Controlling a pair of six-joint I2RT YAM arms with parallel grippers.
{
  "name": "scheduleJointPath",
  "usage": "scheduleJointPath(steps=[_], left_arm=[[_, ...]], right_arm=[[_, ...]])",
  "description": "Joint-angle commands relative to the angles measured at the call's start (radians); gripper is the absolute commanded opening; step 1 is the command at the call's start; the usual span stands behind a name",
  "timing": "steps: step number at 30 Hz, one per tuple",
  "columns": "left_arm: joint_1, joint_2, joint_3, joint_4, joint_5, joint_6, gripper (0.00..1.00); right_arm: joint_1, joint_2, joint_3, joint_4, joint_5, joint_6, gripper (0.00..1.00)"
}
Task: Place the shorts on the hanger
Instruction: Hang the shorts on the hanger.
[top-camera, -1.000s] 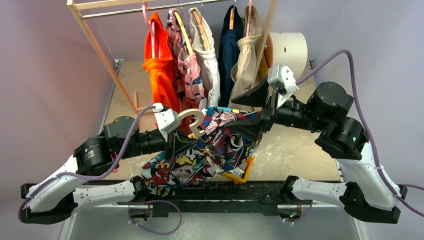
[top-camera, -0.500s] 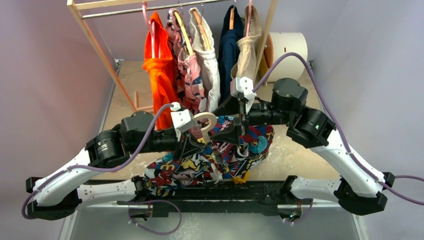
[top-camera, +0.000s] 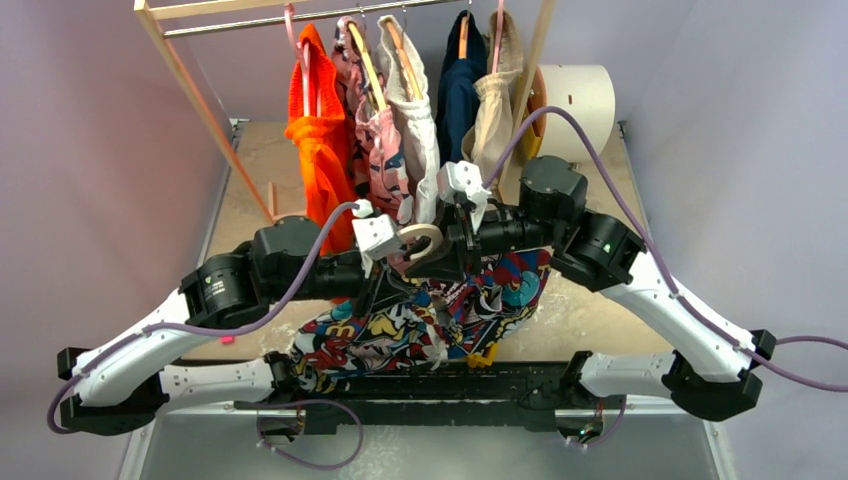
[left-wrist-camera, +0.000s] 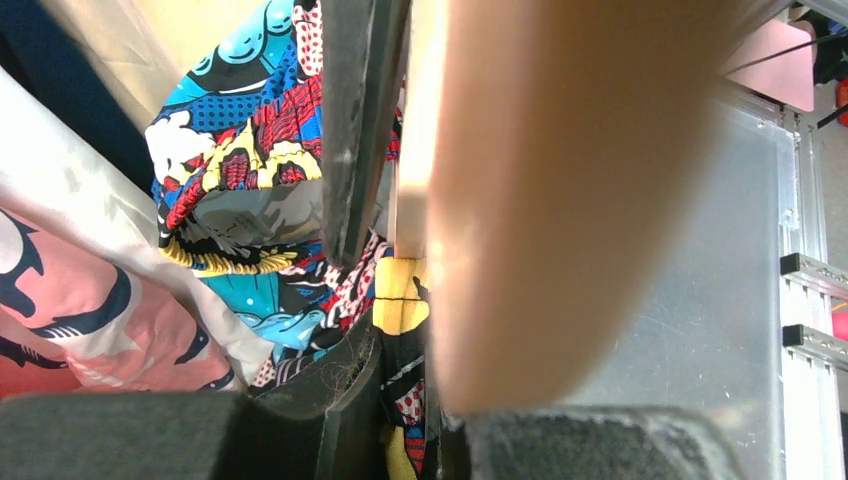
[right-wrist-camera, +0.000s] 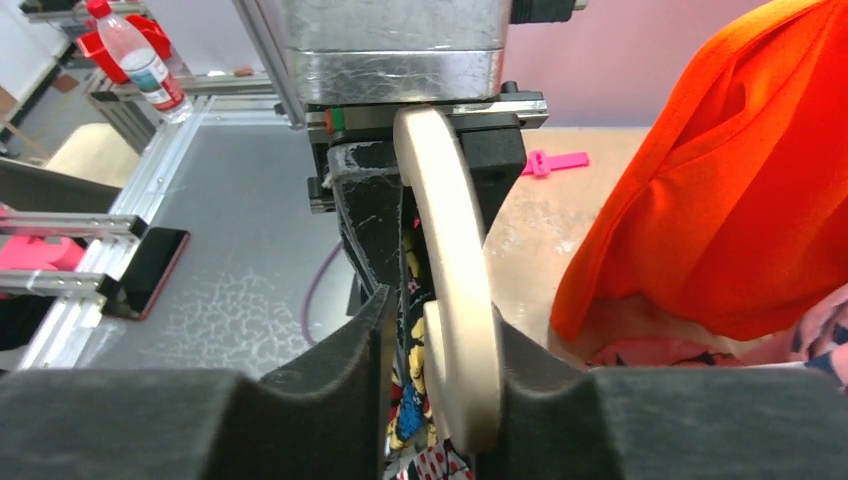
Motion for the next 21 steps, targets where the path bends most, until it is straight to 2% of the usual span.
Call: scheduleJointPath(steps=[1,2,3,7,11,15,21], left_arm=[[-0.001,-0.011,0.072,0.059,0.003,0.015,0.0],[-0.001,-0.014,0.075,0.051,-0.011,0.015,0.0],[-0.001,-0.018,0.079,0.039,-0.025,0.014,0.06],[-0.001,-0.043,0.099,-0.043,-0.097,0.01,0.29],[0.0,-0.13,0.097,-0.048,-0.18,-0.019,0.45],[-0.001,-0.201,0.113,-0.05,-0.305,-0.031,0.48],[-0.001,-0.26,0.15,0.005,-0.379,-0.029,0.52]], right_arm=[[0.019,0.007,0.011,0.038,-0.009,0.003,0.17],[0.019,0.002,0.014,0.034,0.019,-0.003,0.05],[0.019,-0.009,0.01,0.035,0.044,-0.005,0.0],[0.019,-0.082,-0.025,0.103,0.16,0.037,0.0],[0.019,-0.149,-0.046,0.161,0.284,0.085,0.0],[0.019,-0.207,-0.06,0.206,0.39,0.123,0.0],[0.018,-0.221,-0.036,0.198,0.404,0.145,0.0]])
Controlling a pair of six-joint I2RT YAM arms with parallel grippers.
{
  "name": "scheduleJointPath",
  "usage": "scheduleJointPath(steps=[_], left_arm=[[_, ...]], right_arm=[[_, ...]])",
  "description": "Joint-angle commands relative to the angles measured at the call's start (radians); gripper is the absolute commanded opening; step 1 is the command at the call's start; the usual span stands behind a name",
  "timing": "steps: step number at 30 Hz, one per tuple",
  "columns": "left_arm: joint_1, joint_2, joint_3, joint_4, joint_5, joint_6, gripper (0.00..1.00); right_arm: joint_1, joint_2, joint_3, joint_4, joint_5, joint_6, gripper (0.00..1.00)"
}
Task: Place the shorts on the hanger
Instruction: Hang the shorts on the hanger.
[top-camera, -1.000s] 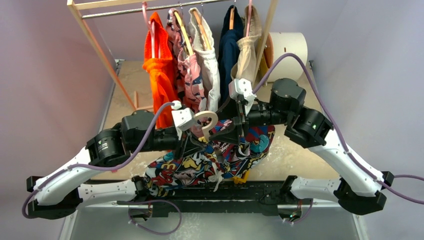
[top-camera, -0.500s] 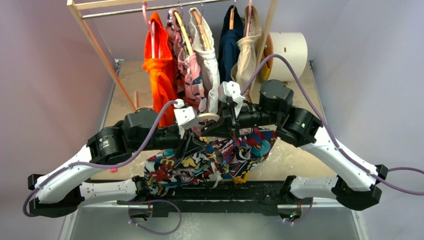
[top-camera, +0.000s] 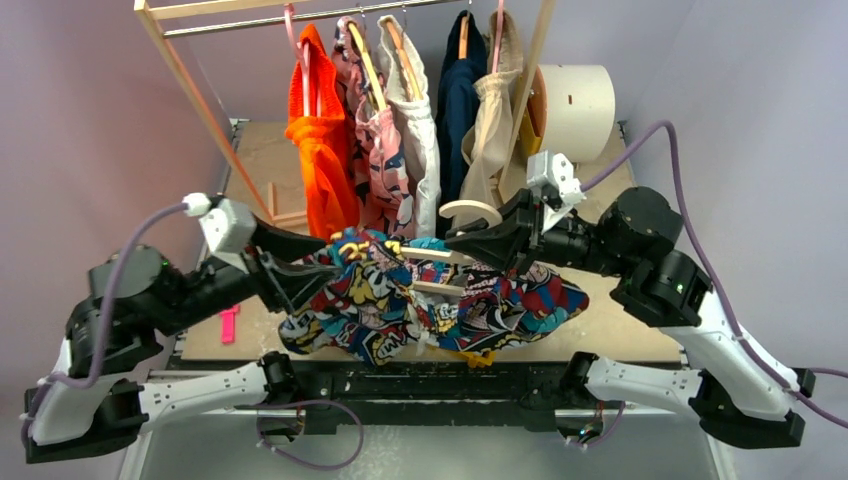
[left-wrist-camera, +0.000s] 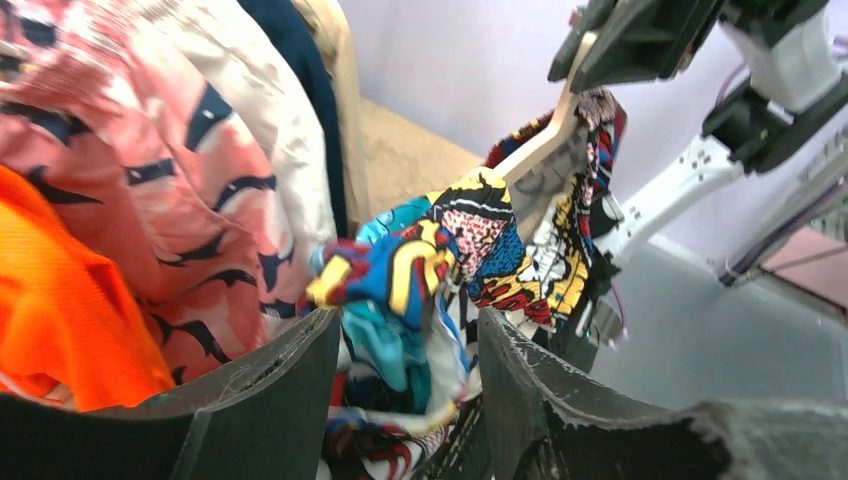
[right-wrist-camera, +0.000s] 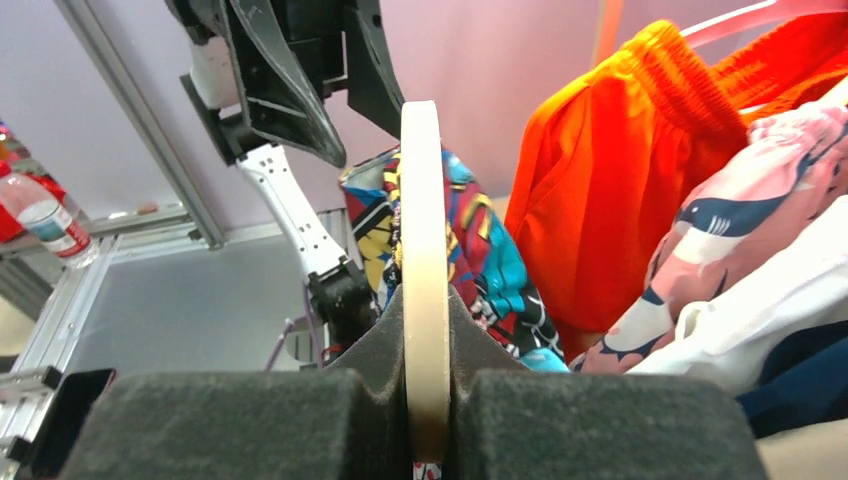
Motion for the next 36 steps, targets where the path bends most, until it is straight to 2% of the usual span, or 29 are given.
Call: scheduleJointPath(steps=[1,4,7,9,11,16,18,21,23,25,31,33,36], left_arm=[[-0.001,-0.025,0.051,0.088,-0.091,-0.018,0.57],[-0.001,-0.01,0.13,0.145,-0.085,0.015,0.62],[-0.001,0.082,0.327,0.137,-0.059,0.069,0.64],[0.0,0.159,0.478,0.119,-0.029,0.091,0.64],[0.0,0.208,0.574,0.119,0.003,0.097,0.64],[0.002,0.166,0.534,0.23,0.007,0.097,0.64],[0.002,0.163,0.541,0.245,-0.007,0.107,0.65],[0.002,0.186,0.604,0.231,-0.007,0.114,0.65],[0.002,0.19,0.609,0.228,-0.007,0.113,0.65],[0.002,0.183,0.578,0.222,-0.019,0.11,0.65],[0.004,0.135,0.502,0.187,-0.033,0.091,0.65],[0.005,0.119,0.495,0.185,-0.055,0.088,0.65],[0.005,0.115,0.491,0.177,-0.064,0.086,0.65]], right_arm=[[-0.003,0.001,0.04,0.106,0.091,0.03,0.0],[-0.003,0.039,0.086,0.101,0.106,0.012,0.0],[-0.003,0.143,0.368,0.017,0.123,-0.039,0.0],[-0.003,0.2,0.563,0.002,0.081,-0.061,0.0],[-0.003,0.212,0.643,0.029,0.042,-0.048,0.0],[-0.003,0.221,0.631,0.014,0.017,-0.059,0.0],[-0.003,0.246,0.715,-0.018,-0.004,-0.073,0.0],[-0.003,0.276,0.869,-0.016,-0.124,-0.06,0.0],[-0.004,0.263,0.872,0.015,-0.193,-0.043,0.0],[-0.003,0.236,0.795,0.027,-0.211,-0.039,0.0],[-0.004,0.167,0.495,-0.111,-0.105,-0.101,0.0],[-0.003,0.17,0.5,-0.142,-0.079,-0.103,0.0],[-0.004,0.198,0.631,-0.145,-0.088,-0.085,0.0]])
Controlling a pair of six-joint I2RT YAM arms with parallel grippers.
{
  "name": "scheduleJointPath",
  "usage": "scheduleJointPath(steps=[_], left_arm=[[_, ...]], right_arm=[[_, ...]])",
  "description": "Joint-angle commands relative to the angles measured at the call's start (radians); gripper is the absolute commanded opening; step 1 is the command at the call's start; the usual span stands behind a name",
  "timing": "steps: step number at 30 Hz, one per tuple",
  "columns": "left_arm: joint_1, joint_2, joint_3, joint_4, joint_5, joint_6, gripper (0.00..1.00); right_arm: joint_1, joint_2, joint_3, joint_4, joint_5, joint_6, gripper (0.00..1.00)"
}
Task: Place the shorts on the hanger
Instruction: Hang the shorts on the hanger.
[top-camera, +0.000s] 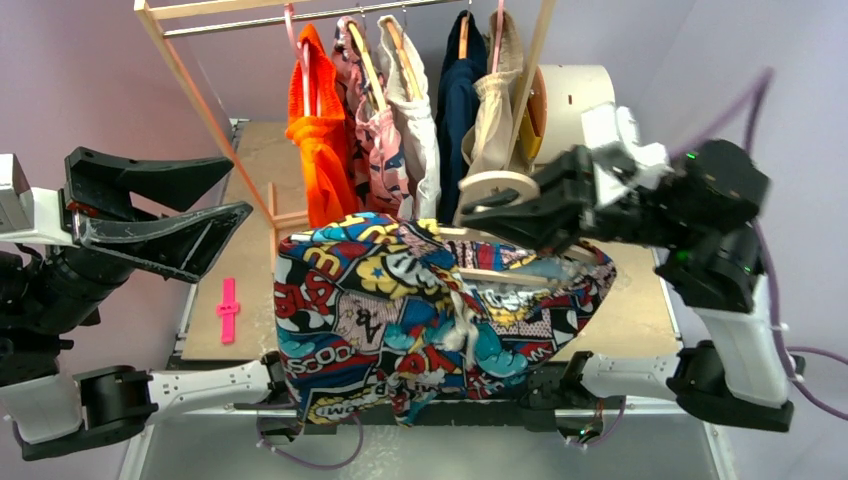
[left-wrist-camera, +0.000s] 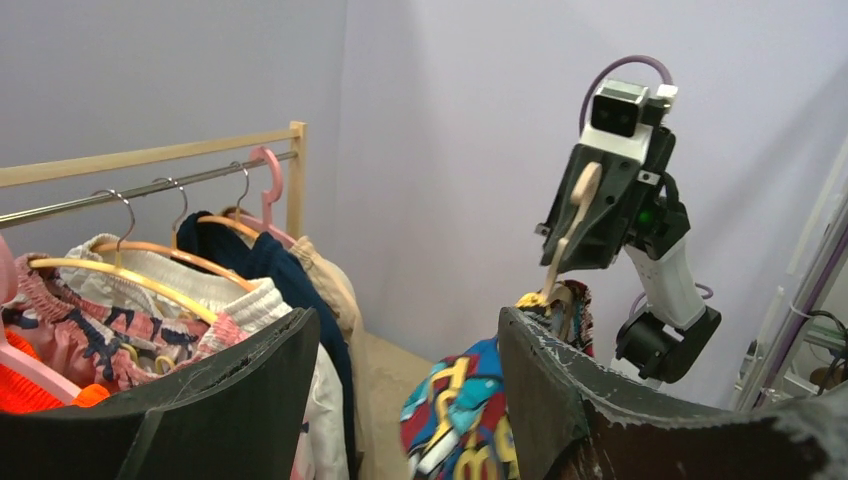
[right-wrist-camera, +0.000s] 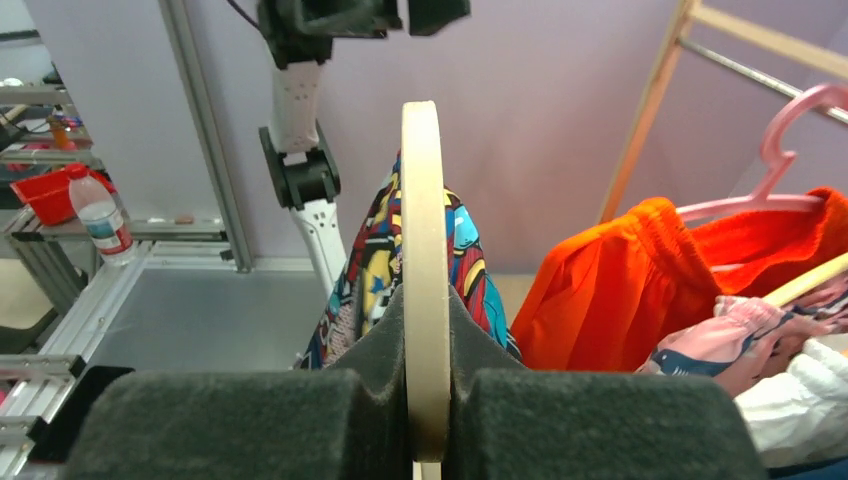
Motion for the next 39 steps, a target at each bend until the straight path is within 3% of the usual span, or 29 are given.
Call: scheduleJointPath(steps=[1,8,14,26,39], left_arm=[[0.004,-0.018,0.006,0.009,-0.023,-0.007,0.65],[0.008,0.049,0.034,-0.116,0.03,-0.025,0.65],[0.007,0.118,0.011,-0.269,0.097,-0.005,0.63],[0.008,0.135,-0.233,-0.209,0.221,0.155,0.65],[0.007,0.232,-0.284,-0.181,0.337,0.209,0.67]], right_arm=[[-0.001,0.041,0.145,0.039,0.039,-0.009,0.0],[-0.001,0.079,0.045,-0.08,0.201,-0.06,0.0],[-0.001,0.08,-0.036,-0.12,0.235,-0.06,0.0],[-0.002,0.027,-0.182,-0.1,0.038,-0.065,0.0],[-0.002,0.012,-0.219,-0.05,-0.057,-0.056,0.0]])
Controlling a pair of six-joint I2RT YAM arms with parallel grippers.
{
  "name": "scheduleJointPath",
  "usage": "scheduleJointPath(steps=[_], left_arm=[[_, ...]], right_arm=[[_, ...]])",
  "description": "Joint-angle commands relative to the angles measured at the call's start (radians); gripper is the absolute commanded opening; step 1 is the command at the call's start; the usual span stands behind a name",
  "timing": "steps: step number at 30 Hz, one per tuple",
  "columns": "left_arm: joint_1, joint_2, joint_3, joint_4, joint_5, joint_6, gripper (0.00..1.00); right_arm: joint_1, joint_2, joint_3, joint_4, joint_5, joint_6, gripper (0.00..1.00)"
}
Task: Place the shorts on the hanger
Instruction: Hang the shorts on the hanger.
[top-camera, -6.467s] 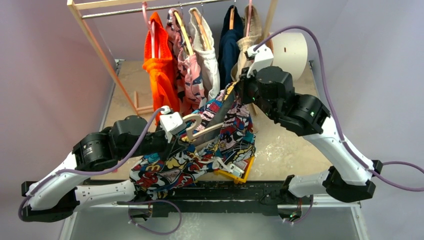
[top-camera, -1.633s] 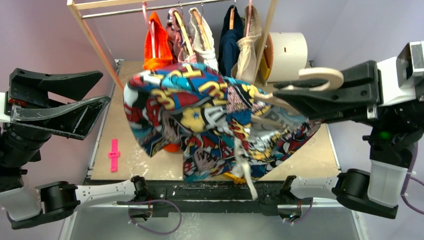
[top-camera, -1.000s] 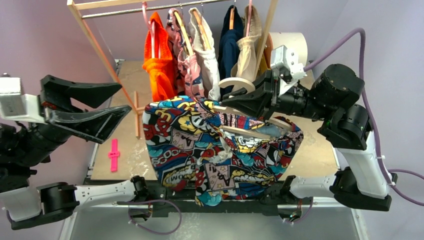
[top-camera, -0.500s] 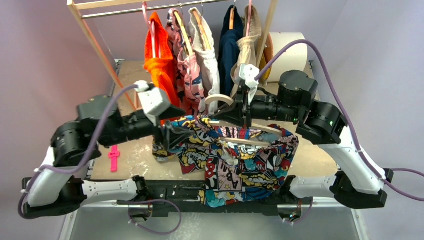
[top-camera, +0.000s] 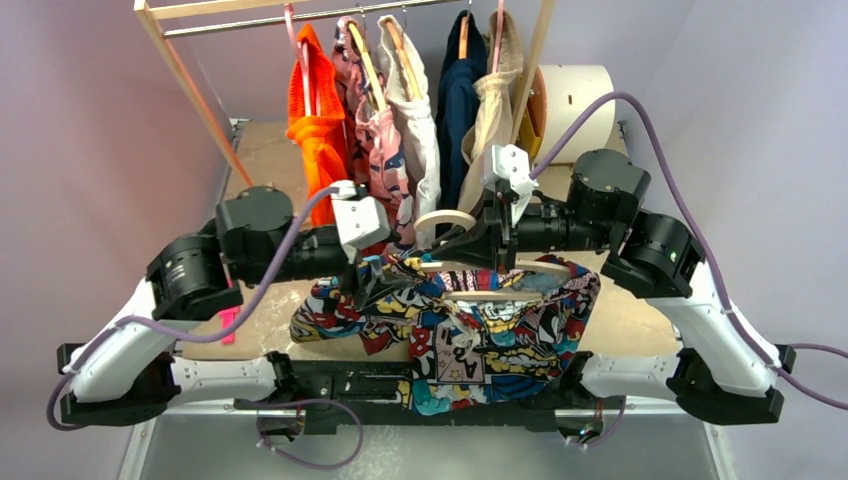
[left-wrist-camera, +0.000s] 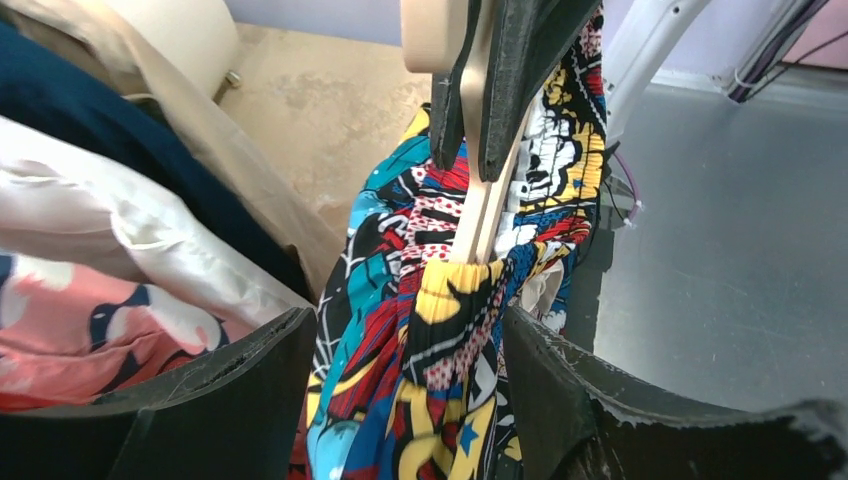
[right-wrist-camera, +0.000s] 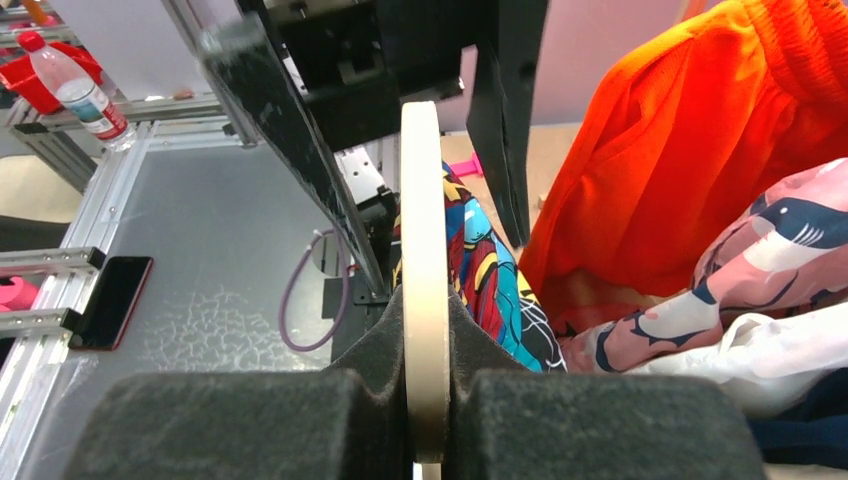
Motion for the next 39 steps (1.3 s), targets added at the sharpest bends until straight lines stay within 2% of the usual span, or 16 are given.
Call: scheduleJointPath(steps=[1,6,8,10,16,22,25,27,29,35,39], left_arm=[[0.002,0.027,-0.02,0.062,0.064,0.024,0.68],[0.003,0.044,-0.038,0.077,0.093,0.021,0.67],[0.003,0.054,-0.041,0.068,0.111,0.021,0.6],[0.003,0.066,-0.041,0.051,0.13,0.024,0.49],[0.003,0.057,-0.065,0.05,0.133,0.017,0.0],[0.003,-0.02,-0.115,0.119,0.043,-0.028,0.0],[0.002,-0.075,-0.141,0.148,-0.007,-0.056,0.0],[0.002,-0.109,-0.157,0.166,-0.04,-0.075,0.0],[0.002,-0.142,-0.172,0.174,-0.078,-0.092,0.0],[0.002,-0.221,-0.194,0.161,-0.151,-0.13,0.0],[0.002,-0.245,-0.195,0.145,-0.188,-0.143,0.0]], right_arm=[[-0.001,-0.014,0.002,0.096,-0.057,0.0,0.0],[-0.001,-0.013,0.002,0.105,-0.08,0.0,0.0],[0.0,-0.013,-0.001,0.107,-0.083,0.001,0.0],[0.0,-0.013,-0.005,0.109,-0.085,-0.001,0.0],[0.0,-0.013,-0.017,0.115,-0.085,-0.003,0.0],[-0.002,-0.015,-0.018,0.128,-0.025,0.019,0.01],[-0.001,-0.022,-0.015,0.139,0.041,0.046,0.39],[-0.001,-0.043,-0.025,0.162,0.153,0.082,0.54],[-0.001,-0.061,-0.026,0.175,0.254,0.11,0.62],[-0.001,-0.099,0.0,0.132,0.55,0.168,0.65],[-0.002,-0.104,-0.001,0.077,0.654,0.195,0.63]])
